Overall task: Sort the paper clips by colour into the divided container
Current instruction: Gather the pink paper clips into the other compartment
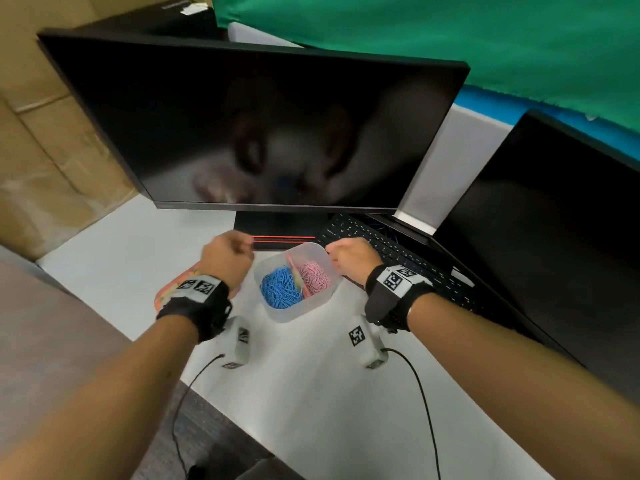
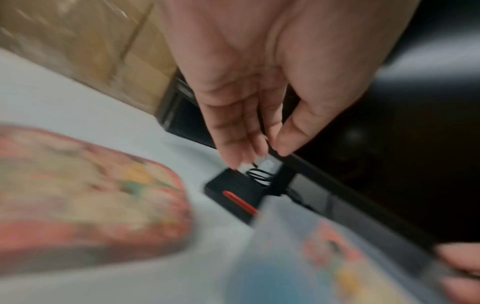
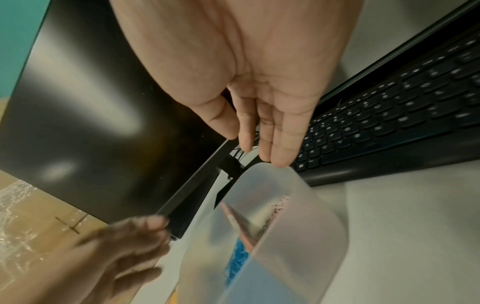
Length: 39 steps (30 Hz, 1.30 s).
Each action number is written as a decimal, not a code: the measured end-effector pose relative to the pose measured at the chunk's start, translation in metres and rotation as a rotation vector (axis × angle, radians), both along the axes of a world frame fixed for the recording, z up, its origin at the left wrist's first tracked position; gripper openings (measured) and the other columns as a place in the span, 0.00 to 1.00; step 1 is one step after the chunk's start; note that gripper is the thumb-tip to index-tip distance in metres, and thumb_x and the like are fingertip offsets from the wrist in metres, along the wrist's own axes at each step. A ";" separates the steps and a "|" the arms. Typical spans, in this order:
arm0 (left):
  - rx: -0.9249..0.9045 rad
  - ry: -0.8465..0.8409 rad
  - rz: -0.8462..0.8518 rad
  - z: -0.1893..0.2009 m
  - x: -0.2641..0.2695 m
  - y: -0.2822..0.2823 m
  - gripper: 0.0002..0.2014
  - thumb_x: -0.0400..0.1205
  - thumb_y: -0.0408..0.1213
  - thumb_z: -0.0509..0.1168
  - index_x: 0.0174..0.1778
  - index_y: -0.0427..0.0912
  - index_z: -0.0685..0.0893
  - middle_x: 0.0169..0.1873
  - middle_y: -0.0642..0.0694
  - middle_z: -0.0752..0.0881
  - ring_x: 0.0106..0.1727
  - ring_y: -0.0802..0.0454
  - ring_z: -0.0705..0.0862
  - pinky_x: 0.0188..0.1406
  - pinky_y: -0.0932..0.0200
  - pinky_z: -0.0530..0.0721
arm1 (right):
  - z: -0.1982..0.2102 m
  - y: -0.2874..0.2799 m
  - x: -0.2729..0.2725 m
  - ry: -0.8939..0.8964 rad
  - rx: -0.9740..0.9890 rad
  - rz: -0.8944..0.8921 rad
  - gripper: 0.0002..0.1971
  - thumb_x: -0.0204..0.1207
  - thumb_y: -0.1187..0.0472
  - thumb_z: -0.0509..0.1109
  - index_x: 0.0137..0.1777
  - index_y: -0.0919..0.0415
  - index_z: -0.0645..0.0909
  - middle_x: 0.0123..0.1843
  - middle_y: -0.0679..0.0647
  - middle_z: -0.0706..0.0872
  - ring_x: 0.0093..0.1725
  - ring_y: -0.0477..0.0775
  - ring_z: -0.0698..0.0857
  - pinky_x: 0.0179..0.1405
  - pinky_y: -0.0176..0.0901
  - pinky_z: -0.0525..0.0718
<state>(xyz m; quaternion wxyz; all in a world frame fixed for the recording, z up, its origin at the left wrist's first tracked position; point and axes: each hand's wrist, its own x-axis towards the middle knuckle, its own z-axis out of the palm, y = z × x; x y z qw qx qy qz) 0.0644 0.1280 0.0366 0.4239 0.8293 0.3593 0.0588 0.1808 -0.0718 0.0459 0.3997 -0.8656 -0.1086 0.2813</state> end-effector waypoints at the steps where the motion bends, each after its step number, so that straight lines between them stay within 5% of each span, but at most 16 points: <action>1: 0.082 0.082 0.012 -0.007 -0.011 0.017 0.14 0.77 0.33 0.68 0.58 0.48 0.83 0.58 0.43 0.85 0.58 0.44 0.85 0.60 0.54 0.80 | -0.004 -0.007 -0.002 0.001 0.007 -0.016 0.13 0.76 0.67 0.60 0.48 0.75 0.85 0.44 0.69 0.86 0.44 0.58 0.80 0.58 0.60 0.82; 3: 0.183 0.306 -0.017 -0.019 -0.034 0.045 0.29 0.72 0.41 0.73 0.70 0.50 0.75 0.67 0.38 0.76 0.67 0.37 0.78 0.68 0.46 0.76 | -0.015 -0.021 -0.005 0.005 -0.022 -0.024 0.14 0.77 0.65 0.61 0.51 0.73 0.84 0.45 0.67 0.86 0.44 0.55 0.79 0.56 0.55 0.82; 6: 0.254 0.638 -0.127 -0.038 -0.061 0.060 0.50 0.61 0.60 0.76 0.78 0.56 0.60 0.74 0.40 0.68 0.74 0.34 0.69 0.71 0.39 0.72 | -0.031 -0.039 -0.011 -0.003 -0.073 -0.055 0.14 0.78 0.61 0.63 0.57 0.62 0.86 0.44 0.51 0.84 0.46 0.51 0.79 0.57 0.51 0.82; 9: 0.293 0.723 -0.203 -0.052 -0.076 0.059 0.62 0.51 0.64 0.76 0.79 0.61 0.49 0.74 0.41 0.65 0.75 0.33 0.66 0.70 0.36 0.72 | -0.038 -0.044 -0.017 0.018 -0.093 -0.052 0.13 0.79 0.59 0.64 0.59 0.61 0.85 0.46 0.49 0.82 0.48 0.51 0.80 0.61 0.52 0.82; 14: 0.287 0.595 -0.109 -0.050 -0.075 0.061 0.56 0.59 0.57 0.78 0.80 0.56 0.54 0.67 0.36 0.69 0.68 0.30 0.69 0.66 0.41 0.75 | -0.036 -0.040 -0.019 0.069 -0.031 -0.067 0.14 0.82 0.55 0.62 0.60 0.61 0.83 0.54 0.54 0.85 0.61 0.59 0.84 0.67 0.60 0.79; 19: 0.147 0.212 -0.047 -0.028 -0.058 0.050 0.54 0.57 0.57 0.77 0.79 0.55 0.60 0.68 0.36 0.70 0.69 0.31 0.70 0.71 0.40 0.72 | -0.033 -0.033 -0.014 0.059 0.008 -0.098 0.18 0.83 0.52 0.60 0.56 0.66 0.83 0.56 0.64 0.87 0.59 0.64 0.84 0.65 0.64 0.79; 23: 0.171 0.024 -0.288 -0.006 -0.038 0.014 0.55 0.54 0.57 0.77 0.78 0.59 0.60 0.66 0.42 0.70 0.69 0.39 0.69 0.71 0.45 0.71 | -0.033 -0.026 -0.010 0.133 0.052 -0.150 0.18 0.83 0.50 0.59 0.48 0.65 0.82 0.57 0.66 0.87 0.60 0.66 0.85 0.64 0.65 0.81; 25: 0.206 0.043 -0.406 0.001 -0.027 -0.004 0.55 0.58 0.53 0.80 0.80 0.59 0.58 0.68 0.45 0.67 0.71 0.43 0.66 0.70 0.47 0.72 | -0.032 -0.023 -0.009 0.219 0.102 -0.195 0.13 0.84 0.51 0.59 0.48 0.57 0.81 0.58 0.61 0.87 0.62 0.61 0.84 0.64 0.59 0.81; 28: 0.300 0.140 -0.535 0.001 -0.016 -0.026 0.55 0.58 0.57 0.78 0.80 0.58 0.56 0.69 0.48 0.65 0.69 0.44 0.66 0.68 0.46 0.76 | -0.029 -0.018 -0.010 0.259 0.134 -0.237 0.13 0.84 0.51 0.60 0.53 0.58 0.82 0.57 0.58 0.88 0.60 0.58 0.85 0.62 0.55 0.82; 34: 0.346 0.253 -0.595 -0.010 -0.009 -0.045 0.54 0.59 0.60 0.76 0.79 0.58 0.55 0.68 0.46 0.65 0.67 0.41 0.69 0.62 0.45 0.80 | -0.034 -0.014 -0.008 0.162 0.046 -0.176 0.11 0.77 0.53 0.66 0.39 0.56 0.86 0.49 0.60 0.91 0.53 0.63 0.89 0.56 0.59 0.88; 39: 0.346 0.277 -0.577 -0.011 -0.003 -0.049 0.55 0.60 0.60 0.76 0.80 0.57 0.53 0.67 0.45 0.65 0.67 0.41 0.69 0.62 0.45 0.80 | -0.037 -0.013 -0.008 0.058 -0.018 -0.107 0.10 0.74 0.55 0.71 0.50 0.58 0.89 0.45 0.54 0.92 0.48 0.58 0.90 0.54 0.58 0.88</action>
